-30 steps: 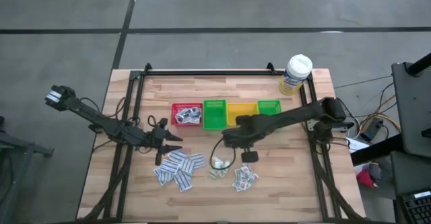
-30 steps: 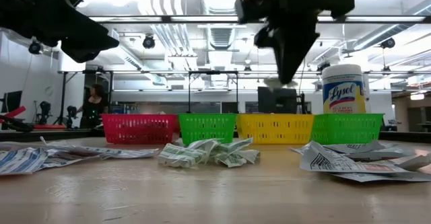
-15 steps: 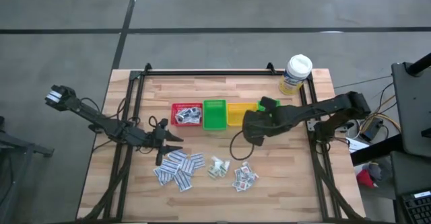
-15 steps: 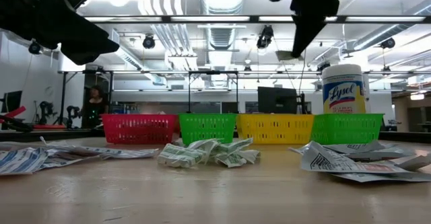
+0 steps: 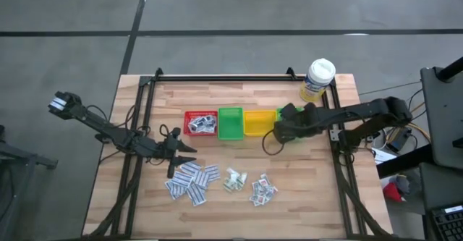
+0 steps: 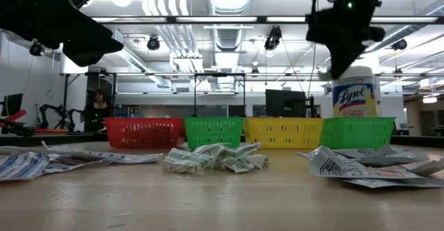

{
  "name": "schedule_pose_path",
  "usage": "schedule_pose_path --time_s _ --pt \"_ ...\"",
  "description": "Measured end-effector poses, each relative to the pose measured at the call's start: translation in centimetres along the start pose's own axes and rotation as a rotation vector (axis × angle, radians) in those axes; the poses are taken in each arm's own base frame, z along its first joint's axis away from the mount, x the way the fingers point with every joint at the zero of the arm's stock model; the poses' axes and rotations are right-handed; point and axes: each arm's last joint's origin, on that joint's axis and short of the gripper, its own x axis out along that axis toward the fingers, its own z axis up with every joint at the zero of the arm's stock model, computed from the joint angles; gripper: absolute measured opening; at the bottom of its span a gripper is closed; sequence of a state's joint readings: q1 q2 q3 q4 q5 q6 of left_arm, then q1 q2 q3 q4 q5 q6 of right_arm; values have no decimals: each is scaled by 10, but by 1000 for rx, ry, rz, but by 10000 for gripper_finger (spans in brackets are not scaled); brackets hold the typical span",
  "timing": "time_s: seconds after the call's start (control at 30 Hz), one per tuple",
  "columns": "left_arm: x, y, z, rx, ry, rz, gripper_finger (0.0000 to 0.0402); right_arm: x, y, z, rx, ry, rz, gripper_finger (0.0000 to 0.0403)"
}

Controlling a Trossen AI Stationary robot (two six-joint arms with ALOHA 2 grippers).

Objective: Pick & Place First Aid Supplies
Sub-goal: Put the green bandage into the right green basket

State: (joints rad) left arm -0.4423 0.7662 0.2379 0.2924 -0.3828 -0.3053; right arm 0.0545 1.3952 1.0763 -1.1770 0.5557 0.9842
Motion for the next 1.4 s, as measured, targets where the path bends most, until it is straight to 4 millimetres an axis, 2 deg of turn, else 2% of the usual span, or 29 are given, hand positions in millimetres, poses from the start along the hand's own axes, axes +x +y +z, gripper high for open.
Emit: schedule_pose_path --time_s 0.23,0.33,0.6,0.87,1.13,1.4 --pt "0 0 0 -5 -3 -1 136 29 -17 -1 24 150 -21 8" --pt "0 0 0 -6 -3 -1 136 39 -18 -1 7 166 -21 8" --pt "0 0 1 -8 -4 -1 136 58 -13 -4 -23 211 115 8" --pt "0 0 1 -8 -5 -1 136 76 -16 -20 -65 258 127 29" --pt "0 0 1 -14 -6 -2 136 78 -16 -23 -129 261 129 91" --pt "0 -1 3 -25 -27 -15 136 61 -12 -9 -204 197 191 119"
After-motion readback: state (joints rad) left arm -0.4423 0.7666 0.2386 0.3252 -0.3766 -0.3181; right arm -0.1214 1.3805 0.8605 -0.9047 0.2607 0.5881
